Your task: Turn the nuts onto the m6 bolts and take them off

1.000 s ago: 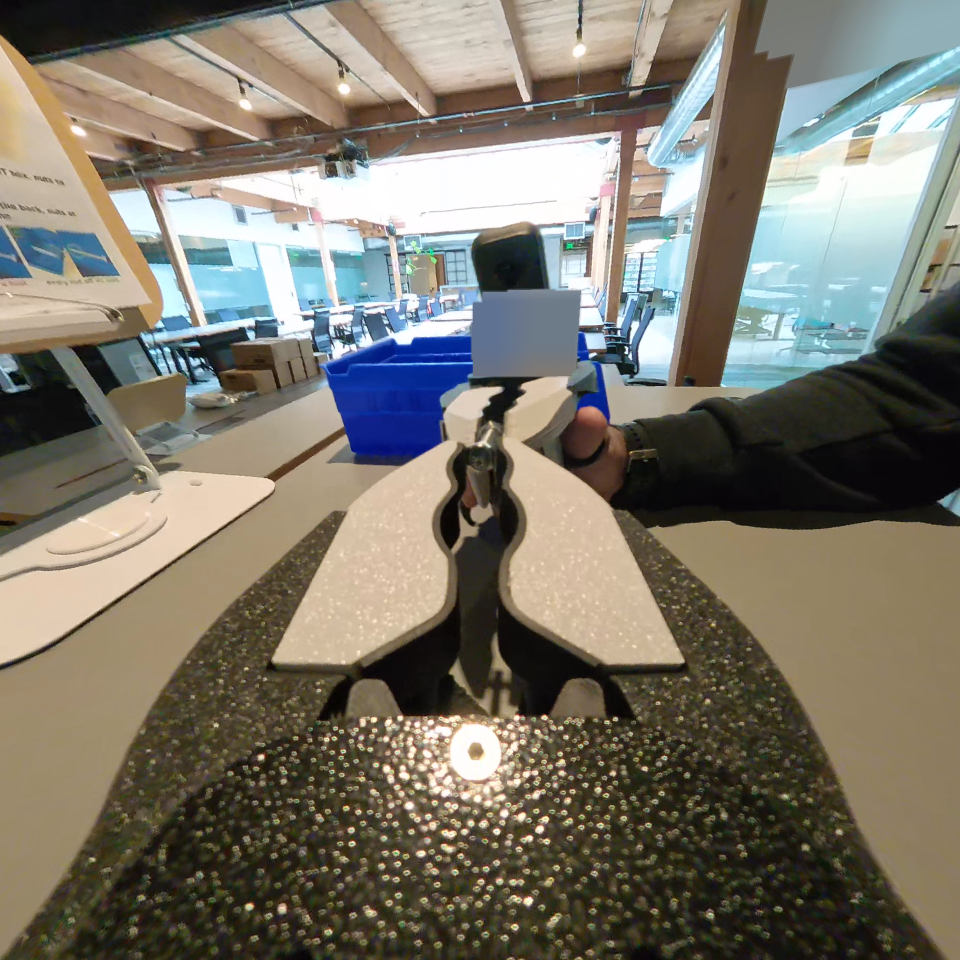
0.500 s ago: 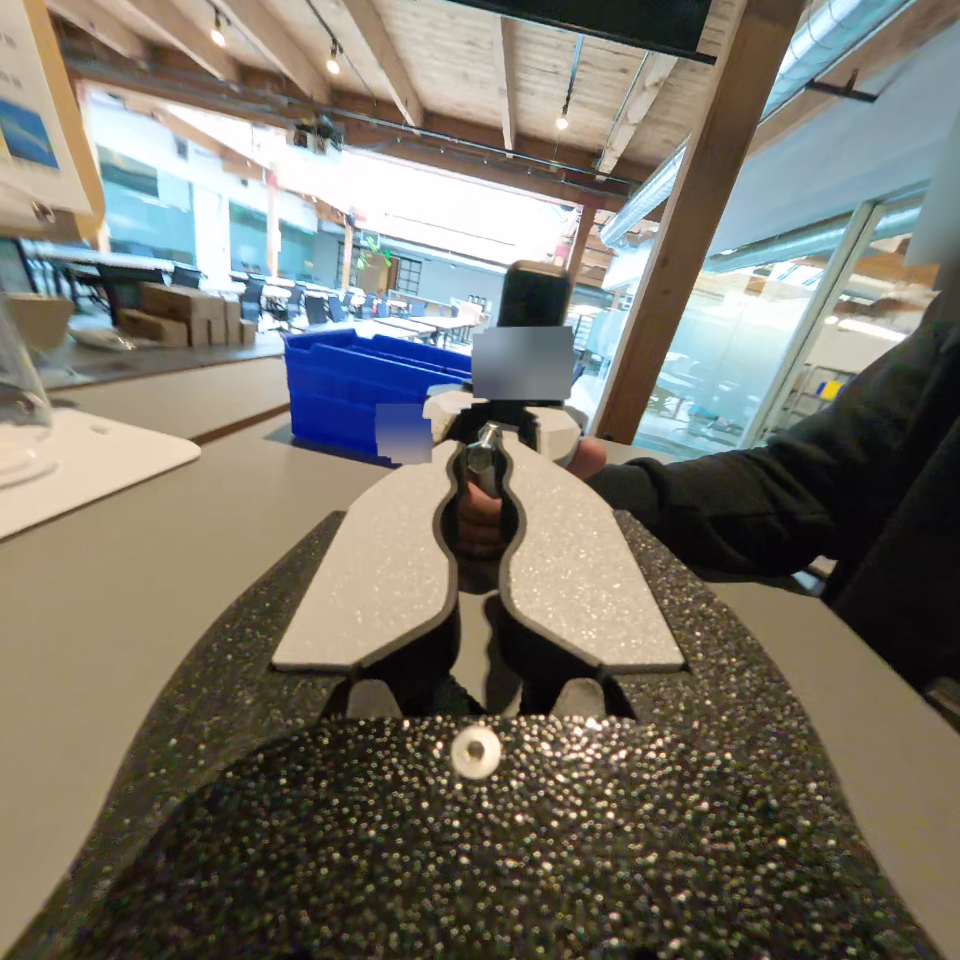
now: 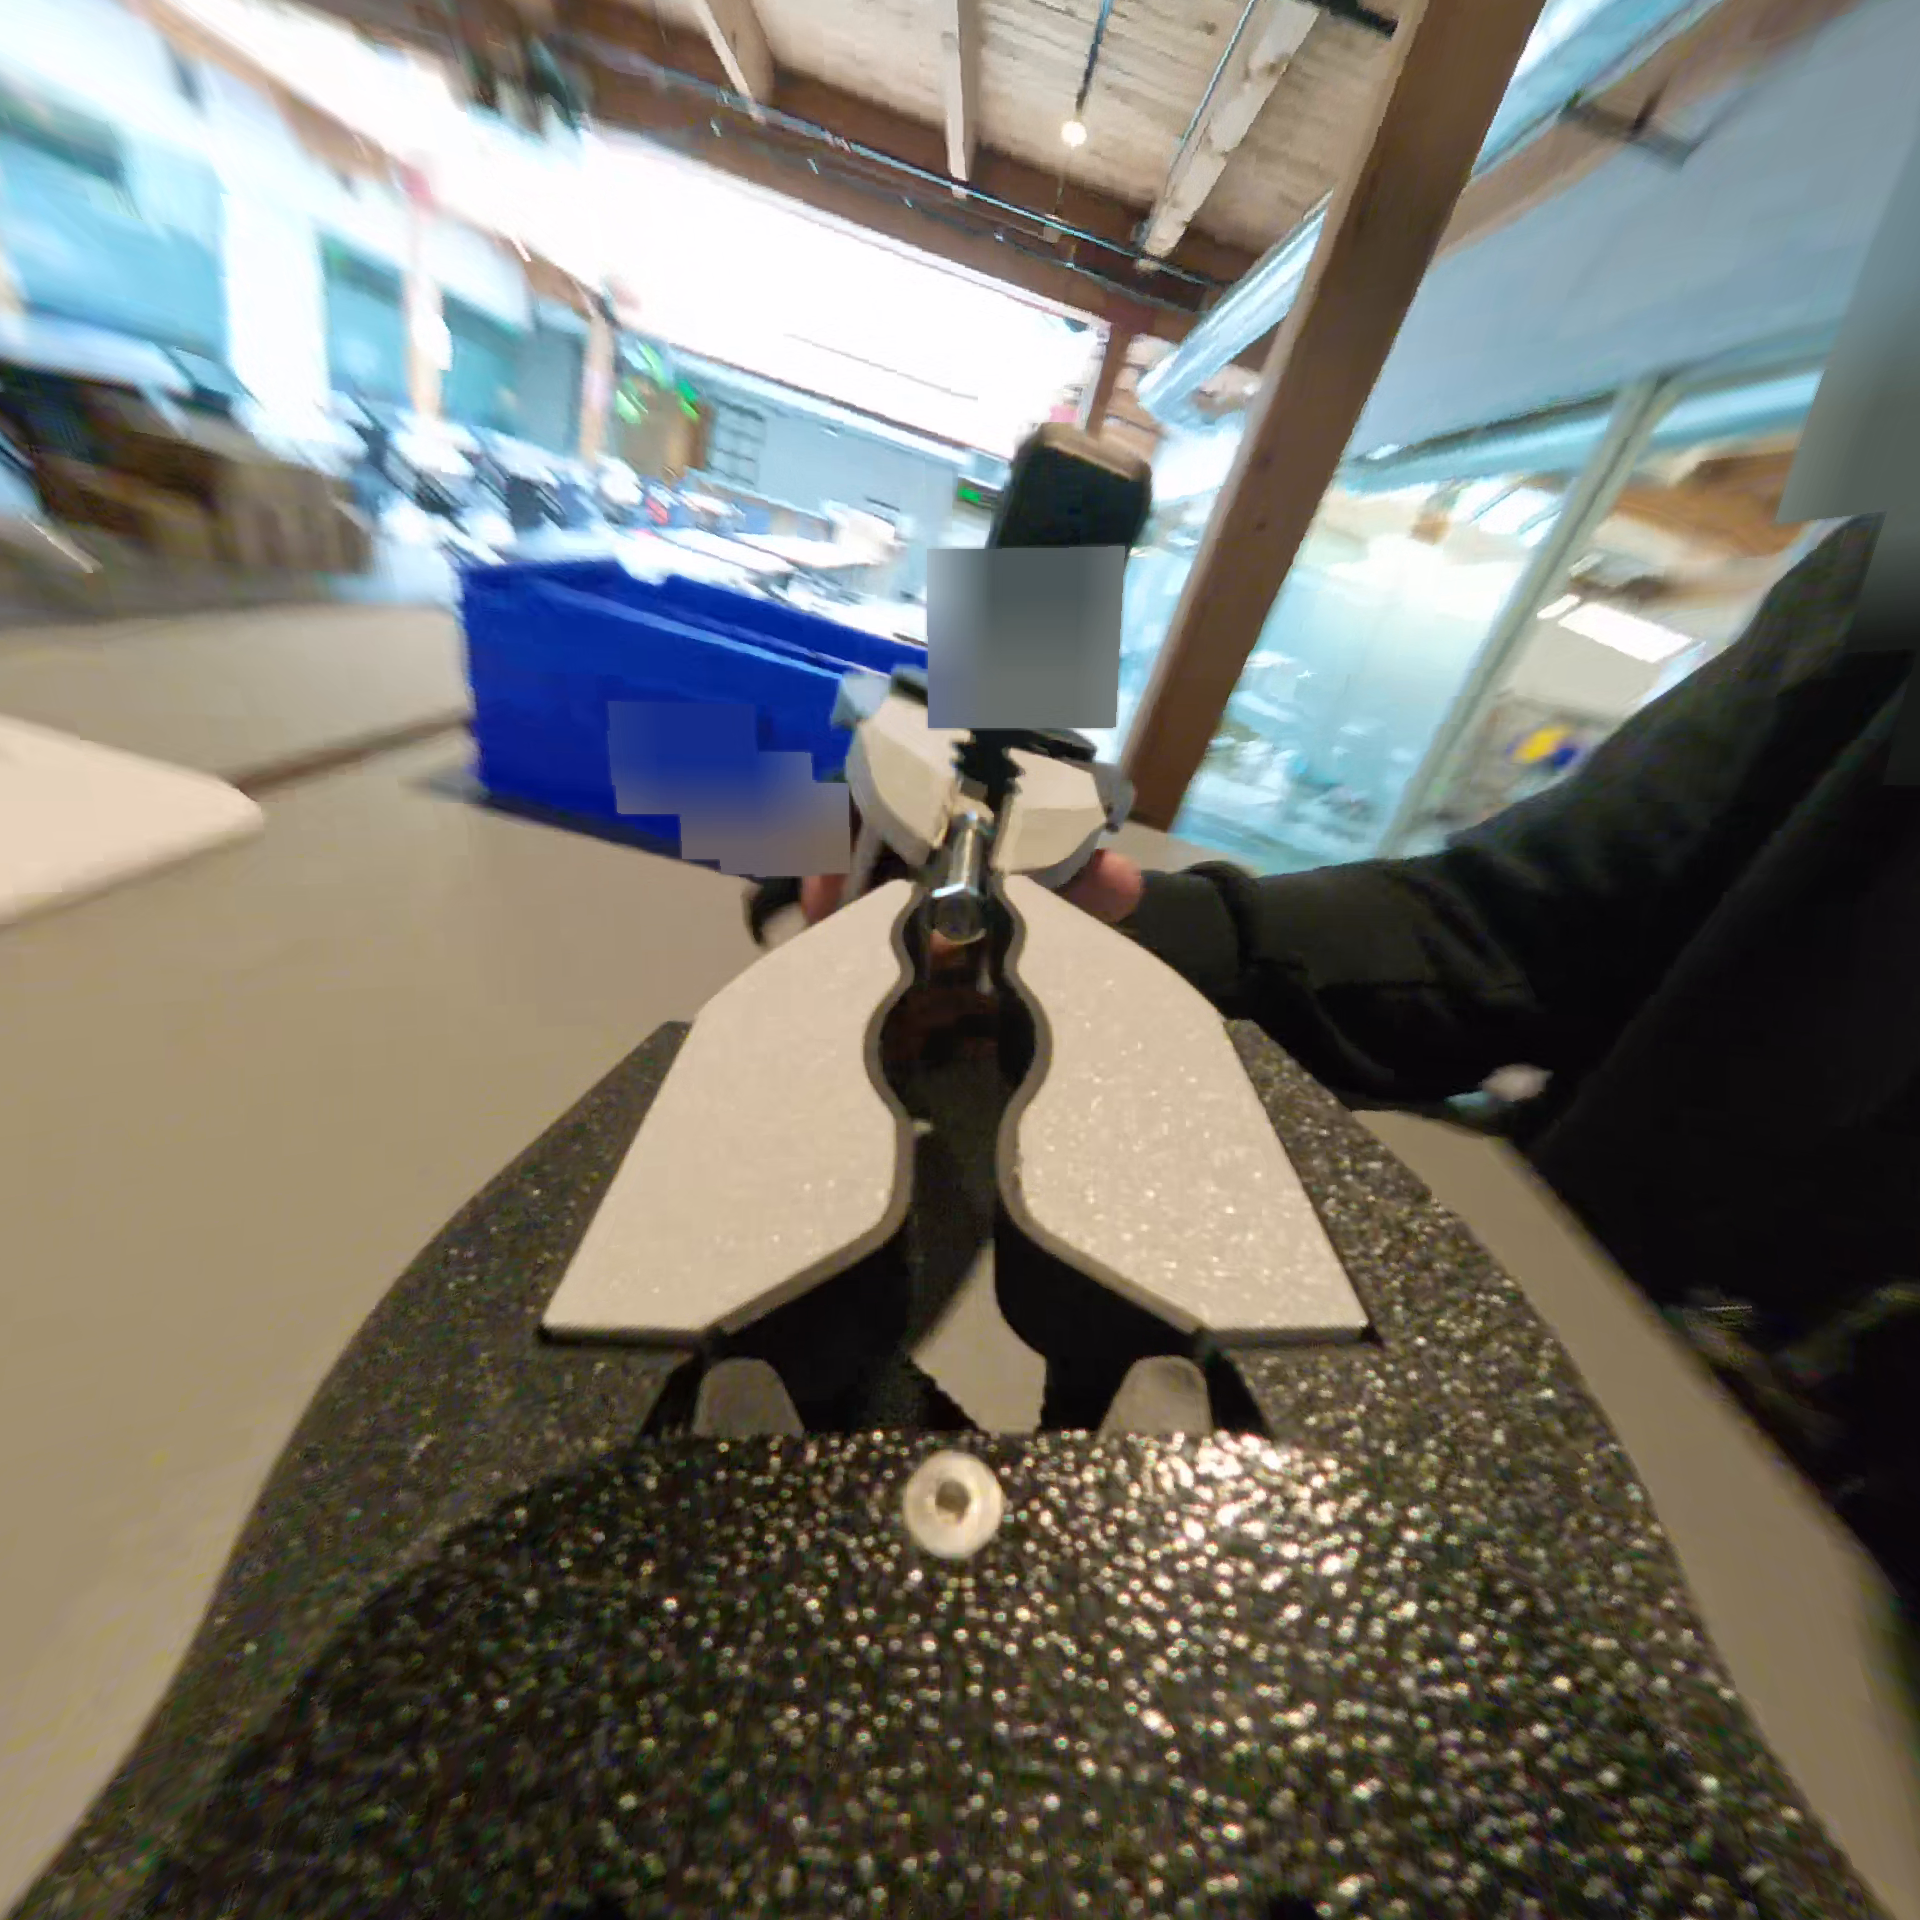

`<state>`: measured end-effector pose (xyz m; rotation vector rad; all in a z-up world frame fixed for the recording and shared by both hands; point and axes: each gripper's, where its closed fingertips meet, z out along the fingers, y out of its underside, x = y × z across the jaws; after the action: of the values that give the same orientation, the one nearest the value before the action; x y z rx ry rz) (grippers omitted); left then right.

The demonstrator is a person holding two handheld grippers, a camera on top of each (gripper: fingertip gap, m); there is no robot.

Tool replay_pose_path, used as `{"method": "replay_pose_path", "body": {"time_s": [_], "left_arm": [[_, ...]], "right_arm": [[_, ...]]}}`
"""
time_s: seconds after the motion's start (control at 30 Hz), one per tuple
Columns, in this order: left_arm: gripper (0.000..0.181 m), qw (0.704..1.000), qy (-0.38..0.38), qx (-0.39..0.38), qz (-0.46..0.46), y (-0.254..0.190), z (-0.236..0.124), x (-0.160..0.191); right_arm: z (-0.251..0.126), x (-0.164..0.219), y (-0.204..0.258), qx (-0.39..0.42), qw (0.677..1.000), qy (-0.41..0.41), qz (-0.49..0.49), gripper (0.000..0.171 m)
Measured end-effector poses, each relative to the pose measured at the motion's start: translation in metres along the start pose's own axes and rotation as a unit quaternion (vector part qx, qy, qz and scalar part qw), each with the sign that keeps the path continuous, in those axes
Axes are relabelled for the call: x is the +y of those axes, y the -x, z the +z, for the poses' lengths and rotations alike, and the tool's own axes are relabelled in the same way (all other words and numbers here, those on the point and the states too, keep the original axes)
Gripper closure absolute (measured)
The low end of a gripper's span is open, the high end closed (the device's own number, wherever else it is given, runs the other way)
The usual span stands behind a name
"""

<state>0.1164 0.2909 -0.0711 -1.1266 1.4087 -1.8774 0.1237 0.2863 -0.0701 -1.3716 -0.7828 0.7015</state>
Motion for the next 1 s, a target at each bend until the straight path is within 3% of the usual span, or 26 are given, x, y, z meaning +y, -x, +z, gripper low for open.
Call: {"method": "replay_pose_path", "body": {"time_s": [0.07,0.17,0.3,0.43,0.7,0.87,1.0], "left_arm": [[0.171,0.994,0.002,0.038,-0.101,-0.002,-0.002,0.002],[0.171,0.995,-0.015,0.035,-0.096,-0.001,-0.004,-0.002],[0.171,0.999,-0.035,0.002,0.001,-0.001,-0.004,-0.008],[0.171,0.992,-0.046,-0.037,0.112,0.001,-0.006,-0.013],[0.172,0.984,-0.023,-0.059,0.169,0.002,-0.003,-0.008],[0.171,0.988,-0.004,-0.050,0.146,0.003,-0.001,-0.003],[0.171,1.000,0.010,0.003,-0.001,0.002,-0.002,0.002]], "right_arm": [[0.001,-0.001,0.001,0.033,0.995,0.015,-0.092,0.161],[0.004,-0.001,-0.001,0.068,0.988,0.026,-0.138,0.160],[0.006,0.006,-0.001,0.024,0.999,0.024,-0.007,0.138],[0.006,0.009,0.001,-0.034,0.993,0.015,0.109,0.143],[0.002,0.001,-0.002,-0.051,0.985,-0.011,0.166,0.150],[0.000,0.001,-0.002,-0.029,0.995,-0.003,0.098,0.161],[0.001,0.004,-0.001,0.022,0.998,0.014,-0.060,0.161]]}}
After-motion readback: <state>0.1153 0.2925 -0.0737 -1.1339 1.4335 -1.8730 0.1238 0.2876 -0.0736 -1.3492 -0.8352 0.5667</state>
